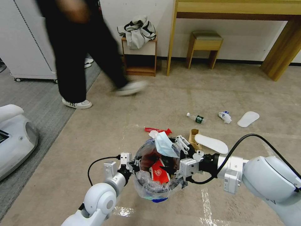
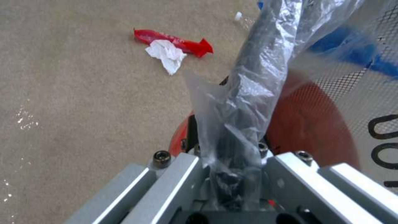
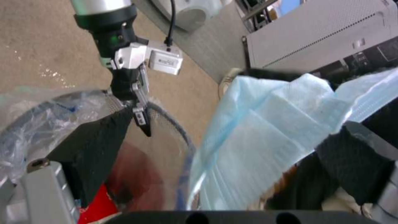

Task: Pick up the trash bin and place the garbage on the floor into it.

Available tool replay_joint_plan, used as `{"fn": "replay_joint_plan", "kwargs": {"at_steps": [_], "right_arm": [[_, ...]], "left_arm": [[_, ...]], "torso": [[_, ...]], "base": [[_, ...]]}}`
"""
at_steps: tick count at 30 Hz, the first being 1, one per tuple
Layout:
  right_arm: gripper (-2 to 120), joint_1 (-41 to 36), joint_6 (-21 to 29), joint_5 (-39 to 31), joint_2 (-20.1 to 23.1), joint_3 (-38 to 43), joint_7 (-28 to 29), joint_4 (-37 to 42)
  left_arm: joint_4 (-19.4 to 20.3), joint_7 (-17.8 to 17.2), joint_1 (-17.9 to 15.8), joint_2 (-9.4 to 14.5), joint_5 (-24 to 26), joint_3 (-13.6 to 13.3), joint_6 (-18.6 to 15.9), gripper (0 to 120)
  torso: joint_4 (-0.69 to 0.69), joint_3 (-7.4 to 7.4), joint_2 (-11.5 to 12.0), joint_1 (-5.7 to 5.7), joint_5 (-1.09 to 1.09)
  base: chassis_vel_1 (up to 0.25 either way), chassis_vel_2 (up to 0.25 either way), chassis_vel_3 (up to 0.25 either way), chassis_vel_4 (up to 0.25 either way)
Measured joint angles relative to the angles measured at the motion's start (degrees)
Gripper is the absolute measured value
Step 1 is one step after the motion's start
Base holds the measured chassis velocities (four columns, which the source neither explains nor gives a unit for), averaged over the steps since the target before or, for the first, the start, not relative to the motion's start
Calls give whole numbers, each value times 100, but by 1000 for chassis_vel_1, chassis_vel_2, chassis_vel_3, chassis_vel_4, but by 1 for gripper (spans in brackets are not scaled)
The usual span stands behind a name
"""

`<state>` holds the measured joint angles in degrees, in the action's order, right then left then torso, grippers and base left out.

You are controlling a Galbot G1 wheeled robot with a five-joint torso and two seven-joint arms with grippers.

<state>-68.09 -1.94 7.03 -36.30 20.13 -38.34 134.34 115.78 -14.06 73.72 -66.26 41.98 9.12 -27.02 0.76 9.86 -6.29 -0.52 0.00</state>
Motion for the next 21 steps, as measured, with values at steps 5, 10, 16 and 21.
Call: {"fn": "replay_joint_plan", "kwargs": {"at_steps": [5, 10, 16, 21], "right_arm": [[100, 12, -101, 66, -39, 3, 1, -3], [100, 2, -173, 142, -40, -9, -1, -45], [100, 11, -217, 132, -79, -40, -1, -120], [100, 65, -198, -44, -127, -145, 119, -251]], "left_arm": [[0, -5, 10, -4, -13, -1, -2, 1], [-18, -6, 13, -19, -26, -17, -2, 1], [-34, -5, -12, -20, -26, -25, -2, 1], [-70, -1, -64, -4, -7, -24, -2, 1]], "torso": [[-1, 0, 0, 0, 0], [-1, 0, 0, 0, 0], [0, 0, 0, 0, 0], [0, 0, 0, 0, 0]], "base": [[0, 0, 0, 0], [0, 0, 0, 0], [0, 0, 0, 0], [0, 0, 0, 0]]}}
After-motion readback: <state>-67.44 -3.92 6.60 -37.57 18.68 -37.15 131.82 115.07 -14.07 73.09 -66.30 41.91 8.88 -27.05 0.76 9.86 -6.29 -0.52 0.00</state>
